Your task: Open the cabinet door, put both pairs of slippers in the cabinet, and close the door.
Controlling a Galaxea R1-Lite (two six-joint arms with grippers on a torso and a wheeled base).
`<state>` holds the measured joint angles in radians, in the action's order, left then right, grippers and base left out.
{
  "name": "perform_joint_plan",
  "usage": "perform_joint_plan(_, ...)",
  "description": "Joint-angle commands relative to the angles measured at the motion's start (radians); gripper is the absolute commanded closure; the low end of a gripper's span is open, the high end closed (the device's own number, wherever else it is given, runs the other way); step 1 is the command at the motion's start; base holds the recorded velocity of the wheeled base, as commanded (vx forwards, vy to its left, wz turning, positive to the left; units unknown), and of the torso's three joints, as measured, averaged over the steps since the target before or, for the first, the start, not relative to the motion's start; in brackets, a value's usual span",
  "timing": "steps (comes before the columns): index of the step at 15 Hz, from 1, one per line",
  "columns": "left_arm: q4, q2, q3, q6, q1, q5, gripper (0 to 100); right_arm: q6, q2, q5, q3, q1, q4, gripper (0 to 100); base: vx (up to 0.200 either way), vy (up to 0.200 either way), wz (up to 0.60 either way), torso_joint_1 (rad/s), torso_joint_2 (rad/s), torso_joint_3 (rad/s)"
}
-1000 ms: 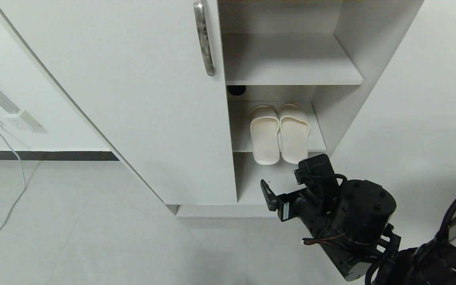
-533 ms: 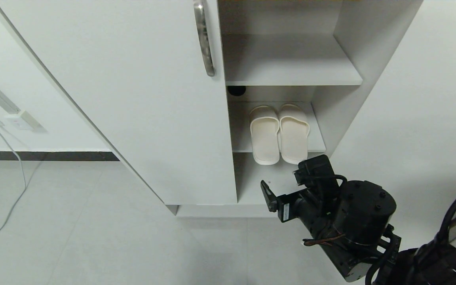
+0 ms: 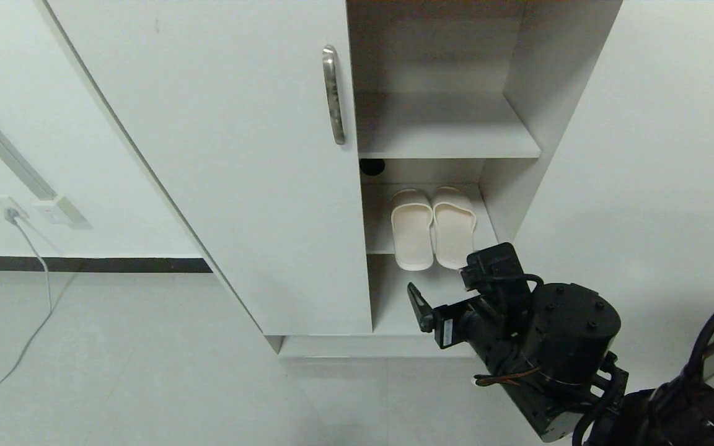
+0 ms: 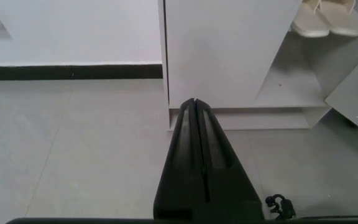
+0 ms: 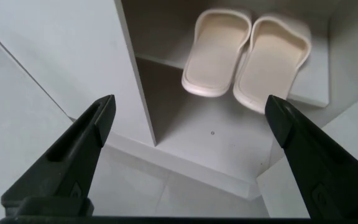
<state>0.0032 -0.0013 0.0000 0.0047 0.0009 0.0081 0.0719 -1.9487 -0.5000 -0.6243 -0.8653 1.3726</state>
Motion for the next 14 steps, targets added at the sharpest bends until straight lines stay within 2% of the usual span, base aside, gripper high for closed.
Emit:
perform_joint_plan(1, 0.0, 0.001, 0.0, 0.0, 0.001, 0.001, 100, 0.0, -0.001, 0.0, 0.0, 0.0, 0.0, 0, 0.0, 0.0, 0.0, 0.002, 0.0, 0.203)
perform_joint_plan(9, 0.0, 0.001, 0.0, 0.0, 0.001, 0.0, 100, 0.0, -0.01, 0.001, 0.0, 0.0, 0.0, 0, 0.0, 0.0, 0.0, 0.002, 0.0, 0.192)
perform_joint_plan(14, 0.0, 0.001, 0.0, 0.0, 0.001, 0.0, 100, 0.003, -0.016, -0.002, 0.001, 0.0, 0.0, 0, 0.0, 0.0, 0.0, 0.0, 0.0, 0.0)
